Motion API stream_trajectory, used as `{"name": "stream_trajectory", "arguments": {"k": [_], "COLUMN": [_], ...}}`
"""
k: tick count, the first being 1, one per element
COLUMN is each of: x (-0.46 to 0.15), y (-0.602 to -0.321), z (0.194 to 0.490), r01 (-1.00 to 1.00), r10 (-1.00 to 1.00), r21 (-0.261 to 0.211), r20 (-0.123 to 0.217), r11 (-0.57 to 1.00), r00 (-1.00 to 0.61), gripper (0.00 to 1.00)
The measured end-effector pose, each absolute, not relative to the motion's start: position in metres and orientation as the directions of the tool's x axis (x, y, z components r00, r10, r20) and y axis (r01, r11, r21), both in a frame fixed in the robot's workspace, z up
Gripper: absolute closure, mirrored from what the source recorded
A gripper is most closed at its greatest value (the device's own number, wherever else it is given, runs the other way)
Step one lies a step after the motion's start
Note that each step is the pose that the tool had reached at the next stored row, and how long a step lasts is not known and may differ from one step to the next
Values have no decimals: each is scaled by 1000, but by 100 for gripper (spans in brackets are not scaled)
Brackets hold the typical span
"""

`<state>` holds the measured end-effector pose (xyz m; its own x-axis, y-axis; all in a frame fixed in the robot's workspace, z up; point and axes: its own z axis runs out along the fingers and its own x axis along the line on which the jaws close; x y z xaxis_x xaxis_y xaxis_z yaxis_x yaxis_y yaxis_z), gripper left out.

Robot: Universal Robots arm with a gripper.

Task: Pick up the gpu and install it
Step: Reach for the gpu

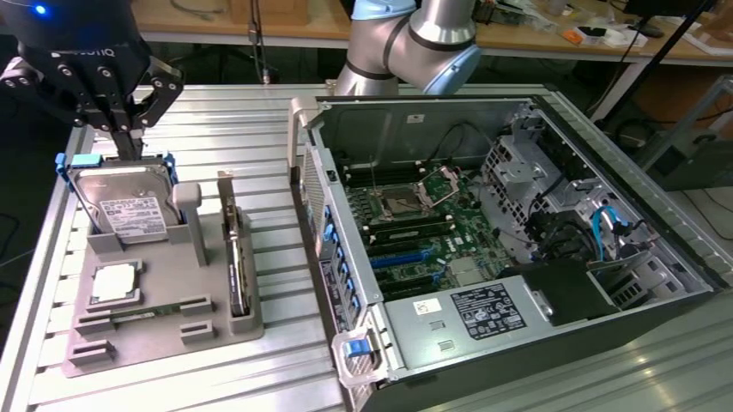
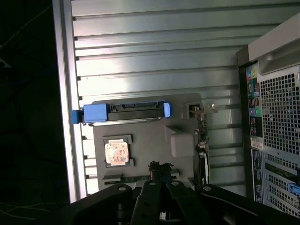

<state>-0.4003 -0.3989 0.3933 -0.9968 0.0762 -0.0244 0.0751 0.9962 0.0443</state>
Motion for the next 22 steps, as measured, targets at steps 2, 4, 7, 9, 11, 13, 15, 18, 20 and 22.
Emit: {"name": "stream_trajectory", "arguments": {"k": [2,4,7,9,11,13,15,18,20,22], "x": [-401,-402,-404,-406,-407,-408,-409,-410,-411,-412], "y": [-399,-399,-399,-399,-399,-399,-399,-399,-399,-399], "z": [393,393,393,393,393,393,393,393,393,393], "r01": [75,75,75,75,75,75,75,75,75,75], "r10": [76,76,76,76,76,76,76,76,76,76], "r21": [44,44,44,44,44,44,44,44,44,44], "r20": [-24,-24,-24,-24,-24,-24,-24,-24,-24,-24], "r11": [996,996,996,996,996,996,996,996,996,996], "r00": [-997,-997,-997,-997,-997,-997,-997,-997,-997,-997], "gripper": [89,89,89,89,89,89,89,89,89,89]}}
